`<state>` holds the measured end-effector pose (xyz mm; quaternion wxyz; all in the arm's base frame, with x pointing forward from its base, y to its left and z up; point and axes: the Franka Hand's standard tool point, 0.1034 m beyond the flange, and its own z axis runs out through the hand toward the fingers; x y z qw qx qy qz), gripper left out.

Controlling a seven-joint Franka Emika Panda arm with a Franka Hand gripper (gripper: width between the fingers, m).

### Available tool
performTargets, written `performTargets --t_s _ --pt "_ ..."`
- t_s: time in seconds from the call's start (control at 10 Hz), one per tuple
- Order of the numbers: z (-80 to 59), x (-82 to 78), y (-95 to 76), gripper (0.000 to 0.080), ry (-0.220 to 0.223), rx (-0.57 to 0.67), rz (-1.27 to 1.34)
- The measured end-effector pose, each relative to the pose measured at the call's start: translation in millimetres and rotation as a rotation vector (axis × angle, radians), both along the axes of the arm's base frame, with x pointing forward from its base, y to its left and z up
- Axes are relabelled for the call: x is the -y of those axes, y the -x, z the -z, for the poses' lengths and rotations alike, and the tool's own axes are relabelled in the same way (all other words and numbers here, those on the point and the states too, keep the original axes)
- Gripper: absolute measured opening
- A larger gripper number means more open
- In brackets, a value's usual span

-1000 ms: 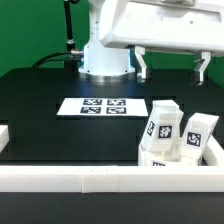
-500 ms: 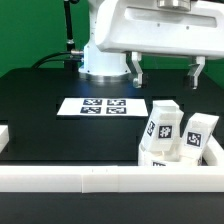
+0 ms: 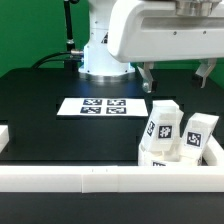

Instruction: Assemble stool

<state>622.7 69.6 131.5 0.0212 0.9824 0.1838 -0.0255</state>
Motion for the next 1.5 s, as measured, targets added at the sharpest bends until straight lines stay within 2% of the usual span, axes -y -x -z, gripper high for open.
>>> performTargets --t_s 0.1,0.4,0.7,1.1,1.3,1.5 --pt "0.5 0.3 0.0 0.0649 0.0 0.0 -0.004" --pt "0.9 1.8 -4.8 0.0649 0.006 -0.021 -0.459" --pt "1.0 9.2 -5.3 0.0649 0.017 -0.042 -0.686" --pt "6.9 21.7 -18.3 0.0649 0.065 -0.108 -1.298" --pt "6.2 28.6 -18.5 0.0649 0.078 -0.128 -1.381" --pt "13.8 22.4 -17.0 0.0649 0.071 -0.134 -1.38"
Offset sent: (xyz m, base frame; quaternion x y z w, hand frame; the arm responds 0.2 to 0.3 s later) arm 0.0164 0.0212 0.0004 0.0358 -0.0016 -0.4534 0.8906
